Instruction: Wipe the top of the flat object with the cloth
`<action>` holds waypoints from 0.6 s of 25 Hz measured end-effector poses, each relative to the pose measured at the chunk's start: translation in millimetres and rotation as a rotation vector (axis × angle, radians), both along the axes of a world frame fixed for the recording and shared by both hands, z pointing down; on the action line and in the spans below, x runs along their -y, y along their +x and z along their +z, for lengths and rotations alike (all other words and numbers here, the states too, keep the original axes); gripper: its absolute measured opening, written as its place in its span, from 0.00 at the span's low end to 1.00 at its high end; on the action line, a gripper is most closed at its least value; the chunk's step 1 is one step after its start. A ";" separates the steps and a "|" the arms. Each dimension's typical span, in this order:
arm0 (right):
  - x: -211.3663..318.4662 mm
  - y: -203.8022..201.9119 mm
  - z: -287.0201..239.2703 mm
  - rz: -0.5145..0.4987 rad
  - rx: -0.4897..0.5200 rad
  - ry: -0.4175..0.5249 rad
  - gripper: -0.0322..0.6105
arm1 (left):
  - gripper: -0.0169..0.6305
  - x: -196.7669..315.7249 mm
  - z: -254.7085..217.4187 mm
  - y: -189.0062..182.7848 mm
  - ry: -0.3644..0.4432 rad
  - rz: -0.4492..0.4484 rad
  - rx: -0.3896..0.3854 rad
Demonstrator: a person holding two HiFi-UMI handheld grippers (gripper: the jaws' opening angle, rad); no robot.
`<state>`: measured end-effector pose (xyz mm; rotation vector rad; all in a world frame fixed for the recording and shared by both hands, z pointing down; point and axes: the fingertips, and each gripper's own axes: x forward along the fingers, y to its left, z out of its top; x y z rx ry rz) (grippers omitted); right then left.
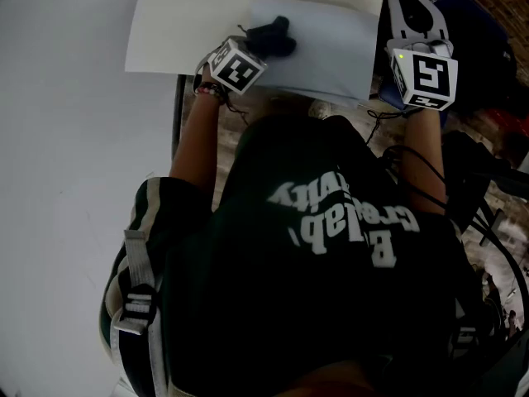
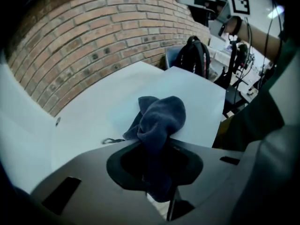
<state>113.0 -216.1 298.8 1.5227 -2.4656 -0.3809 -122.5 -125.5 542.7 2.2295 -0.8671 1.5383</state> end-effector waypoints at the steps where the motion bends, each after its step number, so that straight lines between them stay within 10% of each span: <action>1: -0.6 3.0 -0.2 0.010 0.004 -0.002 0.04 | 0.14 4.6 -4.1 21.8 0.012 0.043 -0.023; 9: -17.5 49.4 0.0 0.129 -0.050 -0.004 0.04 | 0.14 11.0 -1.9 238.0 0.083 0.484 -0.089; 15: -29.5 82.7 -7.4 0.198 -0.017 0.007 0.04 | 0.14 10.4 8.3 232.8 0.081 0.406 -0.105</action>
